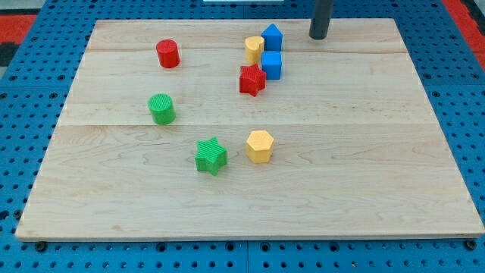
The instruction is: Move the blue triangle above the blue cube
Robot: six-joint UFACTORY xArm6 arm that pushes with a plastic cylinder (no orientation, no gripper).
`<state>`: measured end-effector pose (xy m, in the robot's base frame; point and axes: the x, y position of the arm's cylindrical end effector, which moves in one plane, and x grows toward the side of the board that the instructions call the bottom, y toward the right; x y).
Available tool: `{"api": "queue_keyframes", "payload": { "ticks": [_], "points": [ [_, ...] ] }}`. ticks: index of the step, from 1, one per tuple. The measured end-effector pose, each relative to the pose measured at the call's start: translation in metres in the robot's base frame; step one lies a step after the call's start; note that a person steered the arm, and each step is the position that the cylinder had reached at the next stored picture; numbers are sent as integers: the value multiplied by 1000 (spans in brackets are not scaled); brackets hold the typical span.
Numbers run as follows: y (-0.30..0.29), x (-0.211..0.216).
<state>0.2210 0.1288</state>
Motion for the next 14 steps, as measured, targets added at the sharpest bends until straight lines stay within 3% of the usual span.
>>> {"api": "queue_keyframes", "payload": {
  "ticks": [3, 5, 6, 9, 11, 14],
  "points": [
    [-111, 46],
    [-101, -11],
    [-155, -14],
    [-97, 11],
    [-124, -12],
    [-132, 15]
  ]
}}
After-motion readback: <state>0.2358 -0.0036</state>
